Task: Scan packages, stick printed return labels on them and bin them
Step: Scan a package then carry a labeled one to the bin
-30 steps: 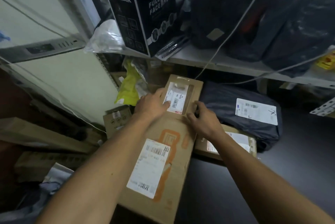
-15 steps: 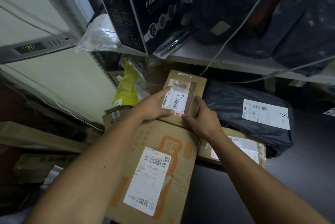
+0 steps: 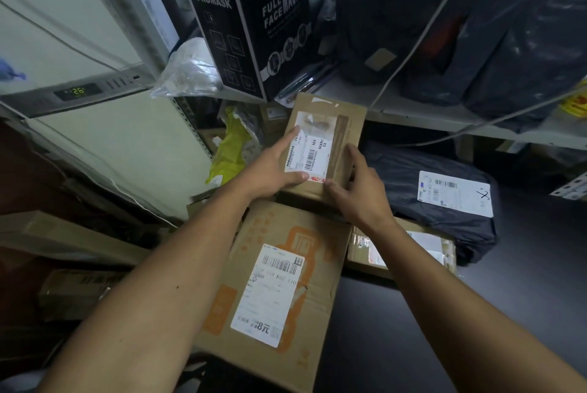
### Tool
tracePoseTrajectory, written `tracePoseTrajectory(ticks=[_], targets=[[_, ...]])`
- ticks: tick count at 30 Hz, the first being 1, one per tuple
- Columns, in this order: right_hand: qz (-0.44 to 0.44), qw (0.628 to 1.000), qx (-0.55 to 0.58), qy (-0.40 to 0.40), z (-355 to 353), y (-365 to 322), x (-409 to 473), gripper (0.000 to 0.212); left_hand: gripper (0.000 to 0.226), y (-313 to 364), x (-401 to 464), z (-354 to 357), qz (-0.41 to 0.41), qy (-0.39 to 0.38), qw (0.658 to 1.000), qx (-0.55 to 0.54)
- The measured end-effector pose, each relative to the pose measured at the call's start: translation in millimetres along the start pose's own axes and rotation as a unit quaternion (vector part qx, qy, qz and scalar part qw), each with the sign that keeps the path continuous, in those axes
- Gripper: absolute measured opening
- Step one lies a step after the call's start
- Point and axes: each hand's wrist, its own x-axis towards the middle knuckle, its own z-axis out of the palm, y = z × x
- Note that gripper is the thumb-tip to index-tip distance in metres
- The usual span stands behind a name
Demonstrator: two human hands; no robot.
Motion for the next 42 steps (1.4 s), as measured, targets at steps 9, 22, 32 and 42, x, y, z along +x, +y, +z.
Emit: tracePoseTrajectory(ticks=[9, 22, 32, 42], targets=[[-0.041, 0.998, 0.009, 0.036, -42, -25, -47, 0.083, 0.097, 36, -50, 7, 0.013, 0.048, 0.999, -0.022], [-0.026, 0.991, 0.025, 0.127, -111, -24, -226, 0.084, 0.101, 104, -205, 83, 0.108, 0.043, 0.991, -0.058], [0.083, 0.989, -0.014, 0.12, -126, 49, -385, 0.077, 0.121, 82, -313, 206, 0.111, -0.116, 0.982, -0.101], [0.132, 0.99, 0.014, 0.056, -116, 115, -445, 0.078, 0.122, 61, -349, 273, 0.063, -0.134, 0.989, 0.0]])
